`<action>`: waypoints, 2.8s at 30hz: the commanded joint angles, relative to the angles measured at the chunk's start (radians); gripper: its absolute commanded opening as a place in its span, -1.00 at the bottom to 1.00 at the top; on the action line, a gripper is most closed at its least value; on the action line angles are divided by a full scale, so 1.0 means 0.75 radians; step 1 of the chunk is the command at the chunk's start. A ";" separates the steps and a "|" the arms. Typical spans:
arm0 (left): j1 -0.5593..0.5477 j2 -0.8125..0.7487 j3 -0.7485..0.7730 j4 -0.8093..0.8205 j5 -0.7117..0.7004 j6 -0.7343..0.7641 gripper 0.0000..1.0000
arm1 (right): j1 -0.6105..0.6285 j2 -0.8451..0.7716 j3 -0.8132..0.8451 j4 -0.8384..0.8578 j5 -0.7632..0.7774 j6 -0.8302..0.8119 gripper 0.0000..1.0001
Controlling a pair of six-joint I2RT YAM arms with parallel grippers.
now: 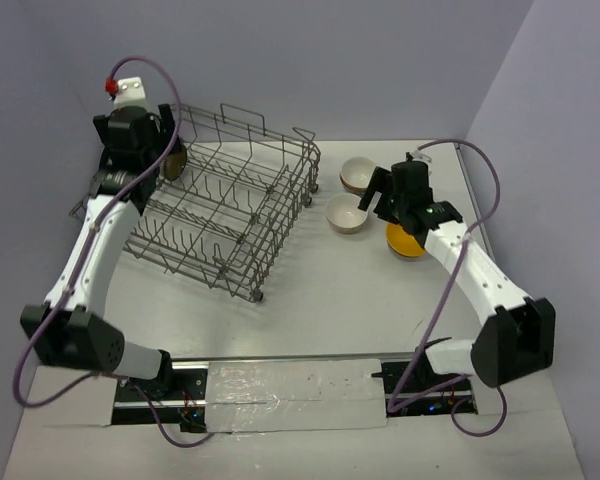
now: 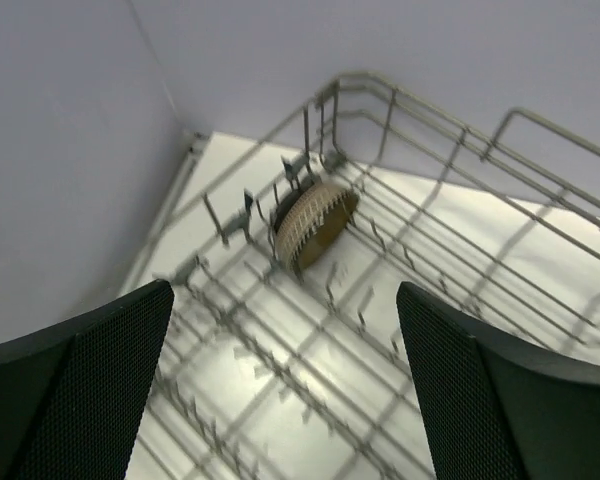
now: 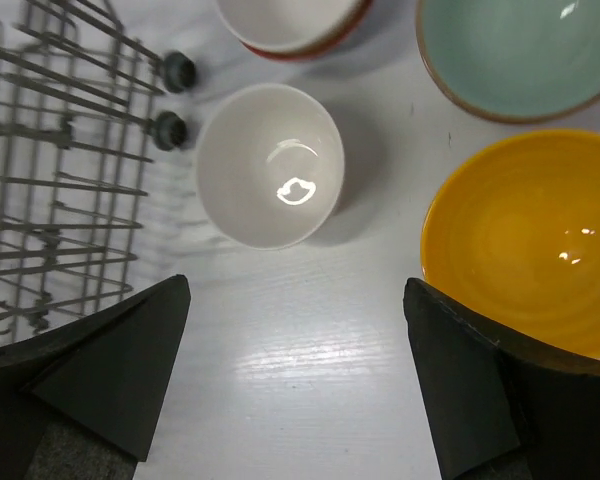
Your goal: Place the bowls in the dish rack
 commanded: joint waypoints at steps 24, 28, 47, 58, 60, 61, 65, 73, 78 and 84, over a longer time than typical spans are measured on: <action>-0.165 -0.765 -0.803 0.234 0.266 -0.309 0.98 | -0.042 0.747 0.306 0.002 0.073 0.209 0.47; -0.191 -0.759 -0.809 0.244 0.266 -0.299 0.95 | -0.042 0.759 0.288 0.041 0.073 0.207 0.25; -0.557 -0.524 -0.351 -0.104 0.401 -0.478 0.98 | 0.052 0.261 0.077 0.139 0.232 0.109 -1.00; -0.991 -0.116 -0.036 -0.077 0.149 -0.501 0.98 | 0.318 -0.308 -0.064 0.178 0.398 0.078 -1.00; -1.044 -0.058 0.029 -0.081 0.106 -0.485 0.98 | 0.344 -0.373 -0.097 0.198 0.398 0.086 -1.00; -1.061 -0.003 0.050 -0.083 0.086 -0.464 0.96 | 0.352 -0.390 -0.105 0.203 0.396 0.092 -1.00; -1.124 0.120 0.136 -0.110 -0.035 -0.434 0.82 | 0.371 -0.433 -0.128 0.213 0.392 0.103 -1.00; -1.190 0.302 0.277 -0.202 -0.207 -0.399 0.22 | 0.387 -0.439 -0.128 0.209 0.410 0.105 -1.00; -1.196 0.343 0.310 -0.229 -0.250 -0.386 -0.20 | 0.391 -0.437 -0.132 0.213 0.408 0.101 -1.00; -1.196 0.347 0.306 -0.210 -0.280 -0.356 -1.00 | 0.404 -0.439 -0.132 0.229 0.402 0.093 -1.00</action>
